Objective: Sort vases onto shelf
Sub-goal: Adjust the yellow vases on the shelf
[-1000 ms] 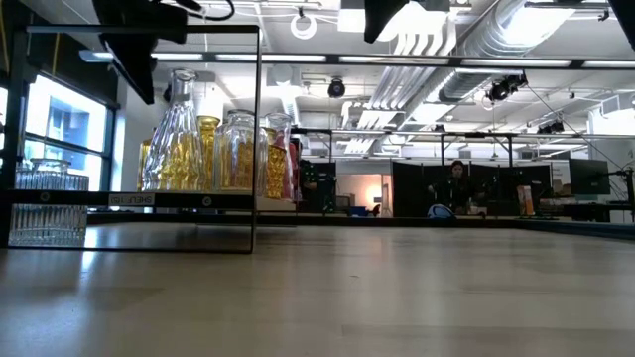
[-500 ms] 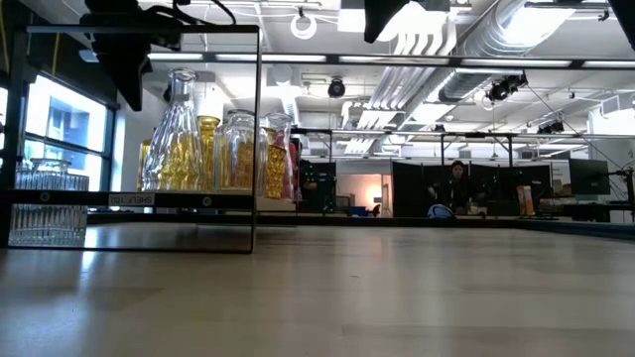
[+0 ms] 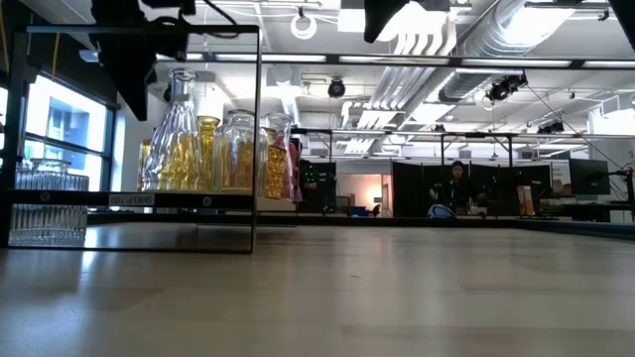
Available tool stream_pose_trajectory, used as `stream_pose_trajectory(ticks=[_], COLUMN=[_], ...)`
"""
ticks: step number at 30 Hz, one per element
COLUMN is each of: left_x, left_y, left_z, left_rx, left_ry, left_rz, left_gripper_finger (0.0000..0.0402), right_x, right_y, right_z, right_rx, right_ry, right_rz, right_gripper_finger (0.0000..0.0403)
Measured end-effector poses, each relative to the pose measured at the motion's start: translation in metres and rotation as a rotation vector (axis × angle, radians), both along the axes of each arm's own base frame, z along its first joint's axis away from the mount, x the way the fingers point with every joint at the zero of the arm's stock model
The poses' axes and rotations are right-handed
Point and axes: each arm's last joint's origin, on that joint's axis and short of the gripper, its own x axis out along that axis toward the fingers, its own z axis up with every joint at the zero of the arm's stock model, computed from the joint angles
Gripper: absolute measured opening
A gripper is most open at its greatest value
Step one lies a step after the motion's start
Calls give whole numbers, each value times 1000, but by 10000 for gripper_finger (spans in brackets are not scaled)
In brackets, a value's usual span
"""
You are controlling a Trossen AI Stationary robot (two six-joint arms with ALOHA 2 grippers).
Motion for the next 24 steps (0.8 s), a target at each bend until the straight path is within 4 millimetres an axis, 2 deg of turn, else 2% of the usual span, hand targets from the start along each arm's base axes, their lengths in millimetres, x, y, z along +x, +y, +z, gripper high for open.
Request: stream_pose_trajectory(ticks=[7,24], left_x=[-3,4], left_y=[-1,0], left_z=[-22,-23], left_rx=[-24,-30], left_ry=[53,-24], left_rz=[11,-24], left_gripper_finger=[0,0], right_x=[0,0], right_y=[6,7], right_z=[0,0], right_rx=[2,7], right_ry=[-4,-11], right_rz=[12,-1], right_gripper_finger=[0,0])
